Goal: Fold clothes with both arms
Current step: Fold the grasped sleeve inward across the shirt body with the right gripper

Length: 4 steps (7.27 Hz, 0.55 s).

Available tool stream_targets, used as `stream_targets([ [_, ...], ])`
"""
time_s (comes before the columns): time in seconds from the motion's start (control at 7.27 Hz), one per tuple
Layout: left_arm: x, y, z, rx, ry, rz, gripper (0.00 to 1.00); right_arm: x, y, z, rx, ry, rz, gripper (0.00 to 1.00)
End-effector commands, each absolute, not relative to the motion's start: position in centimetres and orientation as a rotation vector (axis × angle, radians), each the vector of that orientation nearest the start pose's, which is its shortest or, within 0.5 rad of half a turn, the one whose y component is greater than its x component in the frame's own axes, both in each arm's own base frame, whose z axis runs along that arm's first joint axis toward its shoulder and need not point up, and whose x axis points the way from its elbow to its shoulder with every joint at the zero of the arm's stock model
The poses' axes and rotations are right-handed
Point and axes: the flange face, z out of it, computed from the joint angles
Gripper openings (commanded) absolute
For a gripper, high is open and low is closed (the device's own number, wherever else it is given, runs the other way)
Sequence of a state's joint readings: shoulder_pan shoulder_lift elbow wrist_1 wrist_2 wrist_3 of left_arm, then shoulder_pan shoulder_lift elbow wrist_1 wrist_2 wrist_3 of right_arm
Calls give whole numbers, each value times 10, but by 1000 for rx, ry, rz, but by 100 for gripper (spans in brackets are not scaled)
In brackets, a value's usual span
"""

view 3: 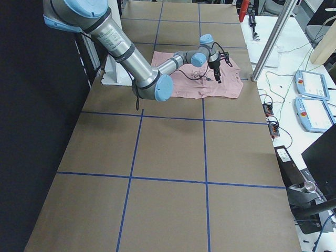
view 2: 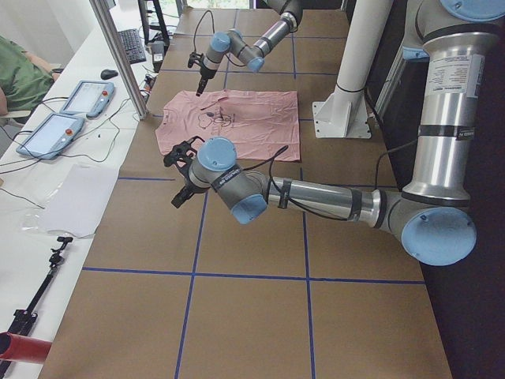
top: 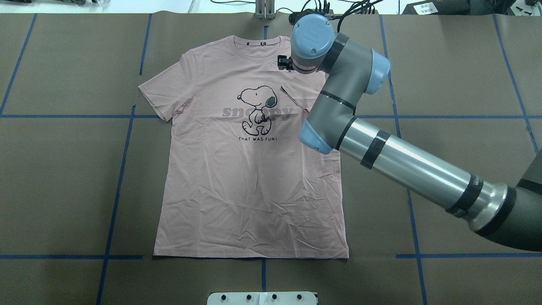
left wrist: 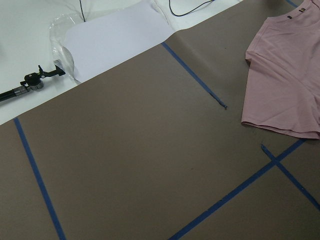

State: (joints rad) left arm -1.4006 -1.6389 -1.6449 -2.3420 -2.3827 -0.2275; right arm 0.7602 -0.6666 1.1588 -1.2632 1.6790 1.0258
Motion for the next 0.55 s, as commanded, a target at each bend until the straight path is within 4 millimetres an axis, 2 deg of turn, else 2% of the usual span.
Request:
stream_targets([
  [0.0, 112, -573, 465, 612, 936, 201, 96, -377, -699, 273, 339, -754, -70, 100],
  [0.14, 153, -588, 453, 544, 983, 141, 80, -298, -707, 312, 346, -787, -164, 100],
  [0.28, 183, -604, 442, 533, 970, 72, 70, -244, -704, 349, 355, -803, -216, 100],
  [0.41, 221, -615, 437, 516, 952, 26, 64, -201, -693, 376, 359, -828, -251, 100],
])
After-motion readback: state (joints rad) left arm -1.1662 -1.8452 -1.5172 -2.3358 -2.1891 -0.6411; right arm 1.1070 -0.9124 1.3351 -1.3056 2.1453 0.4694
